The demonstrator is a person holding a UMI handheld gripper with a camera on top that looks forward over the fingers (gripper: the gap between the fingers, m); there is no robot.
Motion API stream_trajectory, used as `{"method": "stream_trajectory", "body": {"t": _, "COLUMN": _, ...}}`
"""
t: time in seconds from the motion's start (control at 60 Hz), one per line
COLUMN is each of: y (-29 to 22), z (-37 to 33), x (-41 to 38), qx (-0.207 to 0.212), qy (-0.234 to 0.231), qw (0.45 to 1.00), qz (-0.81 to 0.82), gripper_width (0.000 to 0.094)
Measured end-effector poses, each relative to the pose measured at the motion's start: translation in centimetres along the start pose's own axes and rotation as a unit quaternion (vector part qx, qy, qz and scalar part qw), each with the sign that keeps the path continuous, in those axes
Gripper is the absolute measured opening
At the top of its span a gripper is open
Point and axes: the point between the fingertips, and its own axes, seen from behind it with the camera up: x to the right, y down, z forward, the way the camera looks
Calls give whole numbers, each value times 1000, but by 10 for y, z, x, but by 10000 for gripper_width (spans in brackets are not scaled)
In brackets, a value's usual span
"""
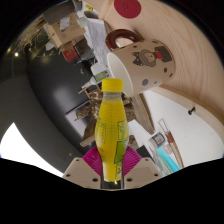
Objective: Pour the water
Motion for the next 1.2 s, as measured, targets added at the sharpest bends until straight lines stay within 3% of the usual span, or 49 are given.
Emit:
{"method": "stream_trajectory", "body": {"t": 0.15, "y": -1, "z": -3, "x": 5, "qx": -8, "qy": 23, "qw": 999, "qz": -44, "gripper_width": 220}}
{"method": "stream_trajectory", "body": {"t": 0.3, "y": -8, "z": -17, "x": -15, "qx": 1, "qy": 63, "qw": 961, "qz": -269, "gripper_width": 221}}
{"method": "stream_trajectory", "body": {"t": 0.6, "y": -78, "z": -77, "x": -167, "qx": 129, "qy": 67, "qw": 704, "qz": -695, "gripper_width": 223}}
{"method": "stream_trajectory", "body": {"t": 0.767, "y": -165, "z": -102, "x": -172, "qx": 180, "qy": 133, "qw": 576, "qz": -786, "gripper_width": 223}}
{"method": "stream_trajectory", "body": {"t": 1.0, "y": -260, "z": -116, "x": -97, "qx": 148, "qy": 237, "qw": 528, "qz": -802, "gripper_width": 223}}
{"method": "stream_trajectory", "body": {"t": 1.2, "y": -293, "z": -120, "x": -45, "qx": 135, "qy": 274, "qw": 523, "qz": -796, "gripper_width": 226}}
